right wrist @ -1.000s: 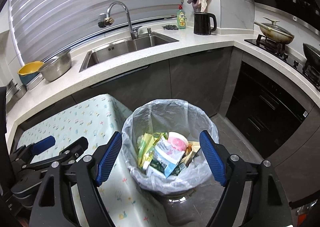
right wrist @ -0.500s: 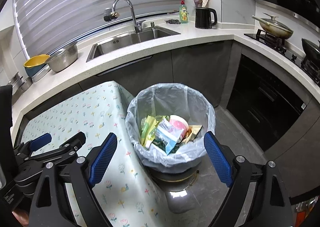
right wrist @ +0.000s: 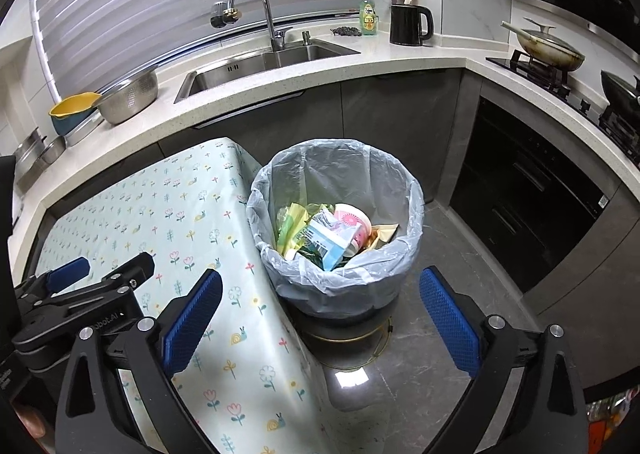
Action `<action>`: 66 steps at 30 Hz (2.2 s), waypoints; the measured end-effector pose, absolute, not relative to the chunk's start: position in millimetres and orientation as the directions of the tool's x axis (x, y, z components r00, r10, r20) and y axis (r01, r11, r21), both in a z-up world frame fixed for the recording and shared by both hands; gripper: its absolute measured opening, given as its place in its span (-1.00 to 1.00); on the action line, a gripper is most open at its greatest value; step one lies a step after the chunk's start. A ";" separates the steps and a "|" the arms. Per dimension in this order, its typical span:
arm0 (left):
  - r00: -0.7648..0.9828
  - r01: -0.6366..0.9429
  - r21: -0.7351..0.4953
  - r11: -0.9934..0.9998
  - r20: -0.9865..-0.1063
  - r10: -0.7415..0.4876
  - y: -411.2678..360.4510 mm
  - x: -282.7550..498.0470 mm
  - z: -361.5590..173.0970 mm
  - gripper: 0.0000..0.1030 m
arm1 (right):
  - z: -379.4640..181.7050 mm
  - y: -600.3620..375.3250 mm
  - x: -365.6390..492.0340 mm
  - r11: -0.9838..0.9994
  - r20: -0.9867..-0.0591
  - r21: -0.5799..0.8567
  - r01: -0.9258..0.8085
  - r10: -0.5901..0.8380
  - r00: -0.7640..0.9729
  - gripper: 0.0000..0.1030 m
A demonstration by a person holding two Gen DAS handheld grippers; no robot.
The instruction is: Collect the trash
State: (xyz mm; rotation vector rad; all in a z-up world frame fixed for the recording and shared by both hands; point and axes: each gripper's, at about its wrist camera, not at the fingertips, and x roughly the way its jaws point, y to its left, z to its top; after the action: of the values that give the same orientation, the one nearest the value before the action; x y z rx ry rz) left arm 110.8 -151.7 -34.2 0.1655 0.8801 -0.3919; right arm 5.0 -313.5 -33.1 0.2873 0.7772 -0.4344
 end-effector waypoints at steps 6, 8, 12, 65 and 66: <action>0.576 0.403 -0.007 0.915 -0.776 -0.259 -150.5 104.5 -35.3 0.78 | -36.3 -313.1 -3.2 0.871 -0.729 0.073 0.486 -0.286 0.622 0.85; 0.575 0.403 -0.004 0.915 -0.777 -0.256 -150.7 102.9 -36.7 0.78 | -39.1 -314.3 -5.8 0.869 -0.733 0.074 0.489 -0.286 0.618 0.85; 0.575 0.404 0.001 0.915 -0.778 -0.253 -151.6 100.2 -39.2 0.78 | -44.9 -314.5 -9.8 0.868 -0.740 0.070 0.491 -0.285 0.609 0.85; 0.574 0.395 0.058 0.917 -0.795 -0.197 -153.4 91.5 -60.8 0.78 | -69.8 -311.2 -9.9 0.876 -0.773 0.049 0.479 -0.271 0.574 0.85; 0.573 0.395 0.058 0.917 -0.795 -0.197 -153.4 91.5 -61.0 0.78 | -69.8 -311.2 -9.7 0.877 -0.773 0.048 0.479 -0.271 0.573 0.85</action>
State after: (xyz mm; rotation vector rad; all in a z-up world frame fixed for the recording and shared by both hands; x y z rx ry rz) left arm 91.5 -153.4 -61.0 0.2401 0.8965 -0.3510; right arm -9.7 -311.2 -69.8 0.2648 0.8542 -0.4452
